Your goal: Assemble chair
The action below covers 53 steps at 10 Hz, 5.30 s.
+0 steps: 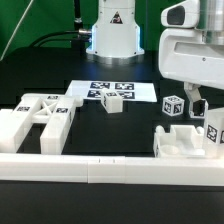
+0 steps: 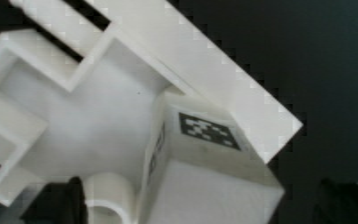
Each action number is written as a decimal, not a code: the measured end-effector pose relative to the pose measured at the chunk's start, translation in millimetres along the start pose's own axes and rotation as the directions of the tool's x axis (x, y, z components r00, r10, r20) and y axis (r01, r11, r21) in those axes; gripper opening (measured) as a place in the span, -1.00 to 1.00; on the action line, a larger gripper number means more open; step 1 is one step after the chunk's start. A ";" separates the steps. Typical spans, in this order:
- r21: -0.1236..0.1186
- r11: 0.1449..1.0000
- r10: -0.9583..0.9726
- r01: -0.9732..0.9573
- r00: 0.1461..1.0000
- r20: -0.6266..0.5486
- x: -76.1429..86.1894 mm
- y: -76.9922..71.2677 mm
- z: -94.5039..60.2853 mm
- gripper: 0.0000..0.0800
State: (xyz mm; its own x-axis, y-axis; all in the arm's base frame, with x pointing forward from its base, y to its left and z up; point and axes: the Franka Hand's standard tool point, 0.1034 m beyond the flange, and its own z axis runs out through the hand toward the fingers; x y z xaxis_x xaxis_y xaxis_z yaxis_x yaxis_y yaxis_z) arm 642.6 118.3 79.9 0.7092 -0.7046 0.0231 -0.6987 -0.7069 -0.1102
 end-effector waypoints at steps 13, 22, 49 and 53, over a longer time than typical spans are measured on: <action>-0.016 0.707 -0.707 0.707 0.706 -0.041 -1.6 -2.2 7.4 -0.28; 0.031 0.999 -0.009 0.011 0.999 -0.053 3.5 -1.5 7.2 -0.28; -0.075 0.757 -0.650 0.648 0.760 0.009 8.1 4.4 4.0 -0.29; -0.077 0.941 -0.331 0.329 0.943 -0.018 10.7 9.6 3.8 -0.29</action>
Offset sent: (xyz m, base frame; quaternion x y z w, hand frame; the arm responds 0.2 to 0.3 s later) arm 0.0121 0.0128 0.0045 -0.0220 -0.0251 -0.2119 0.9767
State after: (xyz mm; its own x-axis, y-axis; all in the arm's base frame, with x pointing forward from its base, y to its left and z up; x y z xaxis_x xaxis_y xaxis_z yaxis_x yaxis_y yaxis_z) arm 643.9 104.2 75.2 0.8989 -0.4315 0.0759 -0.4314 -0.9020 -0.0197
